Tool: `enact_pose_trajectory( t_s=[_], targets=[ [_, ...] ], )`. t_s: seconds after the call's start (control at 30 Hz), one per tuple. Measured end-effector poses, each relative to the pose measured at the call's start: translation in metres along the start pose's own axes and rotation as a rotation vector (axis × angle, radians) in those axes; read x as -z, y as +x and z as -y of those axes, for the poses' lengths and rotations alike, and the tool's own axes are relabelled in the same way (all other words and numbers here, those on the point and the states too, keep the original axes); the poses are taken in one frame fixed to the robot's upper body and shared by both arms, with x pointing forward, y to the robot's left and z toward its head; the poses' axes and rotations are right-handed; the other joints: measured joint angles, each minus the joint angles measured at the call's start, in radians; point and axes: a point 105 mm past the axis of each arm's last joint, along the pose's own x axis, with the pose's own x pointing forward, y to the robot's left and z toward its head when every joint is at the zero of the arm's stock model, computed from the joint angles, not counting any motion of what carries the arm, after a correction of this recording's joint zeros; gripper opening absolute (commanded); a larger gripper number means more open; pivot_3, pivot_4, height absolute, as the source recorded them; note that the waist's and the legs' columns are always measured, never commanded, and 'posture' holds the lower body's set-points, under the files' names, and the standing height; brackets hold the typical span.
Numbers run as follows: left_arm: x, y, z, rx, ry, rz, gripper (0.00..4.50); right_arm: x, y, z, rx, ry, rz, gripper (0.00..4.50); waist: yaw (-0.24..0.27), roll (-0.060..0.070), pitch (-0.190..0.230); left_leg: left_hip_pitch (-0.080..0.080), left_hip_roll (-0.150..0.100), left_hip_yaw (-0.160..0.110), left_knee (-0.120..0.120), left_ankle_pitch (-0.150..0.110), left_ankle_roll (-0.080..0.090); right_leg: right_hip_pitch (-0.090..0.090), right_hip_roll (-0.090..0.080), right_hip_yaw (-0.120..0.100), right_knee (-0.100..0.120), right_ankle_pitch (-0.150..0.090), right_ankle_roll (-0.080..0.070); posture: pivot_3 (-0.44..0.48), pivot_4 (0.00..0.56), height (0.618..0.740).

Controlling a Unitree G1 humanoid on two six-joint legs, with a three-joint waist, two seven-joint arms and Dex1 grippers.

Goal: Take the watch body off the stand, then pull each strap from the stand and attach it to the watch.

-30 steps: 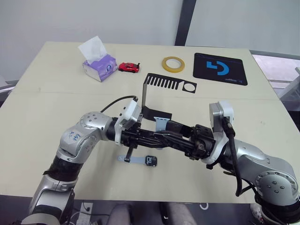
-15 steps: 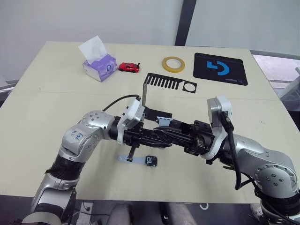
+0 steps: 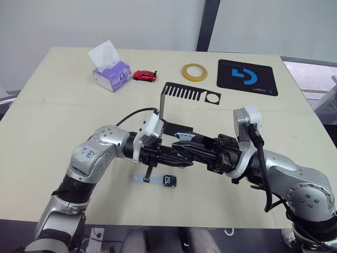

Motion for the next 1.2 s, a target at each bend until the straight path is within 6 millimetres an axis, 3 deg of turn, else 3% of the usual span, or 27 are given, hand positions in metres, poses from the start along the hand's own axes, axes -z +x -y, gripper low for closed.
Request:
enact_pose_trajectory(
  t_s=[1.2],
  targets=[
    [-0.0015, 0.006, 0.0031, -0.013, -0.024, 0.041, 0.0, 0.0041, -0.0022, 0.0063, 0.054, 0.01, 0.051, 1.72, 0.0, 0.0, 0.0, 0.0, 0.0, 0.0, 0.0, 0.0, 0.0, 0.0, 0.0, 0.0, 0.0, 0.0, 0.0, 0.0, 0.15, 0.738]
  ],
)
